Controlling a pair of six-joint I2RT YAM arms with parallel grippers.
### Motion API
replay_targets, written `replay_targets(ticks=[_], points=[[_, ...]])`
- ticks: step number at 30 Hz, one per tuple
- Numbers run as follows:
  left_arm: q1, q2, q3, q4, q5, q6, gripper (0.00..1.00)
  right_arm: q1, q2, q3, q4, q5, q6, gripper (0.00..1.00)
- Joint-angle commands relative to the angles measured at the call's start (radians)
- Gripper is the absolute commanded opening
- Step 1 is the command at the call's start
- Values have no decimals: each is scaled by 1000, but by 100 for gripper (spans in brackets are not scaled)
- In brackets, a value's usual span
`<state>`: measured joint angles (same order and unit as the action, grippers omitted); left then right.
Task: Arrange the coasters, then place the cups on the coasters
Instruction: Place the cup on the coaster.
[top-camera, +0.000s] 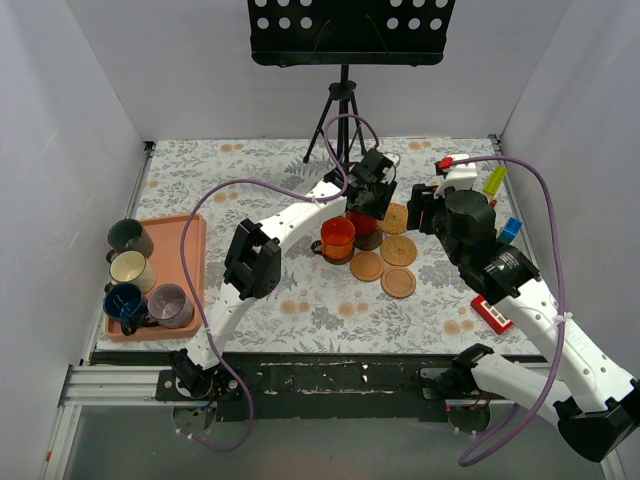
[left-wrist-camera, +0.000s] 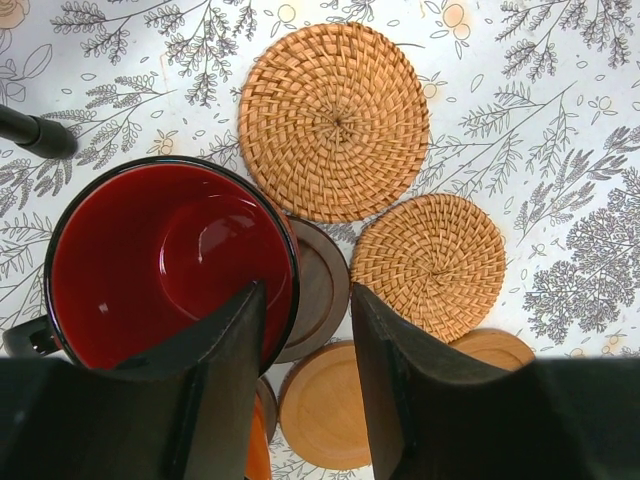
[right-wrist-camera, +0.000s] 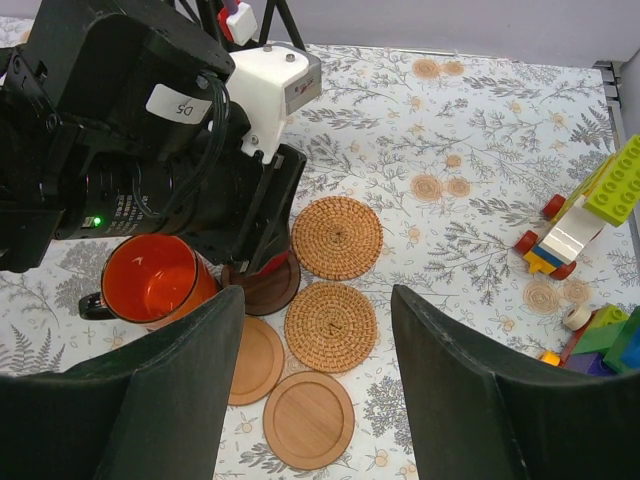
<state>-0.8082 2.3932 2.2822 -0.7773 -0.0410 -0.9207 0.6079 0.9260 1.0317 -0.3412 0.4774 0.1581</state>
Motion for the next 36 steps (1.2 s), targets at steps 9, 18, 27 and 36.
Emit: replay_targets(ticks=[9, 18, 27, 36], points=[[-26, -126, -46, -13, -19, -1, 32, -5, -24, 2, 36, 27, 3, 68], [-46, -129, -75, -16, -83, 26, 30, -5, -26, 1, 38, 30, 4, 68], [-55, -128, -70, -14, -123, 33, 18, -5, -29, 1, 36, 30, 4, 68], [-60, -132, -69, -13, -125, 36, 12, -5, -29, 1, 38, 32, 6, 68]])
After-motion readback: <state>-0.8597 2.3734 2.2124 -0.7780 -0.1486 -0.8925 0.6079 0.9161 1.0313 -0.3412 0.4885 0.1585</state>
